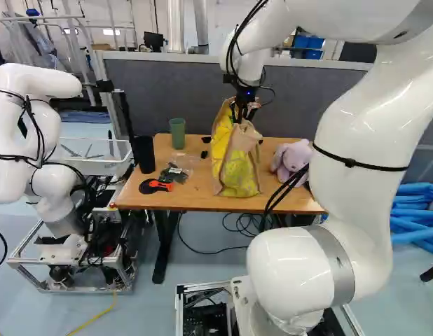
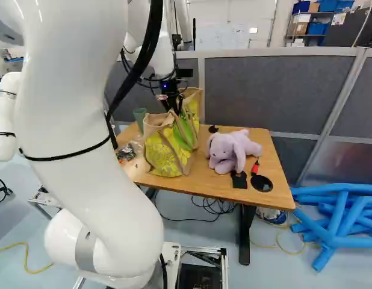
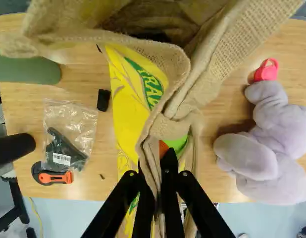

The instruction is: Pick up the bag on the ground and place it on the table

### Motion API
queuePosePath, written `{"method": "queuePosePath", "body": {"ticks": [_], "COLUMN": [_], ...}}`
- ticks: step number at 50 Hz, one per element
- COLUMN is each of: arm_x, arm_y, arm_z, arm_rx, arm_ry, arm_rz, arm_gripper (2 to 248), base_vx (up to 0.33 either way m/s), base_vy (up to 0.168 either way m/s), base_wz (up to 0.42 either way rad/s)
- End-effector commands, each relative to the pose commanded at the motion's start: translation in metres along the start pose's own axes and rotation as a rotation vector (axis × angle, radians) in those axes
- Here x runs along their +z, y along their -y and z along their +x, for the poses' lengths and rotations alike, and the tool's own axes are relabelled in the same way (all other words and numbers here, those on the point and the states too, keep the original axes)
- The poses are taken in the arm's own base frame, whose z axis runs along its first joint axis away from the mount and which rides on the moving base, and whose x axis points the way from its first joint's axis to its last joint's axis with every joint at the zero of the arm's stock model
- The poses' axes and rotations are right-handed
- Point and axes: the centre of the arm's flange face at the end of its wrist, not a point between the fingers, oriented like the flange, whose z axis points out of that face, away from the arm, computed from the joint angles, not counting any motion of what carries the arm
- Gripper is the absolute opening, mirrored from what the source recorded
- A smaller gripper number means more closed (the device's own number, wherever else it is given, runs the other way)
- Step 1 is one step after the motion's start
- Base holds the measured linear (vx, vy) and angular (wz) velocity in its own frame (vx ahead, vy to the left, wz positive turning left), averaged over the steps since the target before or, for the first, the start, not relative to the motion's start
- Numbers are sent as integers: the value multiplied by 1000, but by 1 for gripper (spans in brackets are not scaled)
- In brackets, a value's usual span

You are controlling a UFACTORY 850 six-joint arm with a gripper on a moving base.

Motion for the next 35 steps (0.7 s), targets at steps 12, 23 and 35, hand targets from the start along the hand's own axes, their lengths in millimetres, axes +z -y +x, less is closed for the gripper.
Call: {"method": "queuePosePath", "body": {"ticks": [12, 23, 35], "arm_x": [1, 1, 1], "arm_y": [0, 0, 0], "arm_z": [0, 0, 0], "arm_rx": [0, 0, 0], "arm_ry": [1, 1, 1], "arm_rz": [0, 0, 0], "arm_gripper": [22, 31, 98], "base_vx": [0, 0, 0], "base_vy": [0, 0, 0], "base_wz": [0, 0, 0]}}
